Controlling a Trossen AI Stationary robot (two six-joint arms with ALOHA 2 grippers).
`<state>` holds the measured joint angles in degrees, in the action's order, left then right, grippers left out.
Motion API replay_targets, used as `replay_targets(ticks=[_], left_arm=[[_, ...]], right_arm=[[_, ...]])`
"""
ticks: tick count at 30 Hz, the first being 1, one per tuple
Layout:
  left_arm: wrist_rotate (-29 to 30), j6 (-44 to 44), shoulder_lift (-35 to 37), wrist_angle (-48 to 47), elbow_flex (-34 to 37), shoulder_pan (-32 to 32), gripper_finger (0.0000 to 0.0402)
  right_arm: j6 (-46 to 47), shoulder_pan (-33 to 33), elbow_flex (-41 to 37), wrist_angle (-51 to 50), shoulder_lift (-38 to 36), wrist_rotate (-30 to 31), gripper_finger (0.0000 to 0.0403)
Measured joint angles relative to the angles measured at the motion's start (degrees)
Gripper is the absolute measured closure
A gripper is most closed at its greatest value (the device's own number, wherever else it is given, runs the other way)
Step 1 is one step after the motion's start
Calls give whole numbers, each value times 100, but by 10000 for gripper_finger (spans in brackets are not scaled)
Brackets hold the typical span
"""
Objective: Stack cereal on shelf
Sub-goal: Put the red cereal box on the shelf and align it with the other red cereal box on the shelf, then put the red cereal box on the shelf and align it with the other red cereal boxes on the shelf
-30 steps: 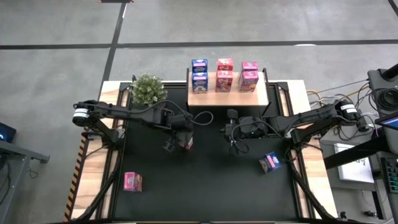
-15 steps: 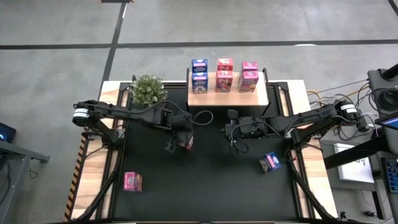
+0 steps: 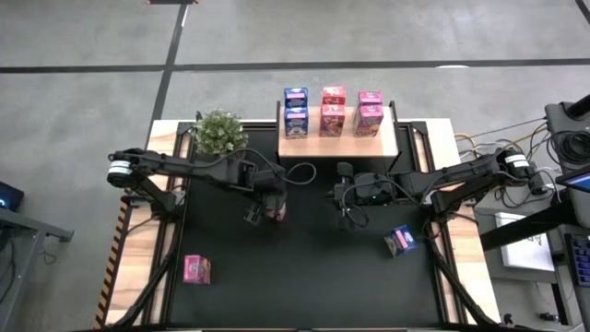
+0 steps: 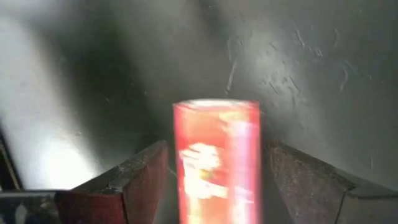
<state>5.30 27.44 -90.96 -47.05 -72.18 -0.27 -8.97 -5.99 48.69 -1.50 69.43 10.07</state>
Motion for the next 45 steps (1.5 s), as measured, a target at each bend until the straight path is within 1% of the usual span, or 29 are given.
replay_targets(ticks=[4, 10, 19, 24, 29, 32, 40, 45], left_arm=[[19, 13, 13, 5, -120, 3, 138], [15, -10, 13, -104, -123, 4, 138], [-151, -409, 11, -104, -115, 66, 138], [-302, -550, 13, -82, 74, 76, 138], [-303, -577, 9, 6, 249, 76, 140], [-302, -577, 9, 68, 249, 76, 155], [-295, -598, 9, 55, 249, 76, 222], [-293, -634, 9, 55, 248, 76, 246]], right_arm=[[0, 2, 0, 0, 0, 0, 394], [26, 2, 0, -2, 0, 0, 394], [39, 1, 0, -26, 0, 0, 394], [45, 0, 0, -51, 0, 0, 394], [72, 0, 0, -94, 0, 0, 394], [82, 1, 0, -97, 0, 0, 394], [87, -1, 0, -98, 0, 0, 394], [88, 1, 0, -105, 0, 1, 394]])
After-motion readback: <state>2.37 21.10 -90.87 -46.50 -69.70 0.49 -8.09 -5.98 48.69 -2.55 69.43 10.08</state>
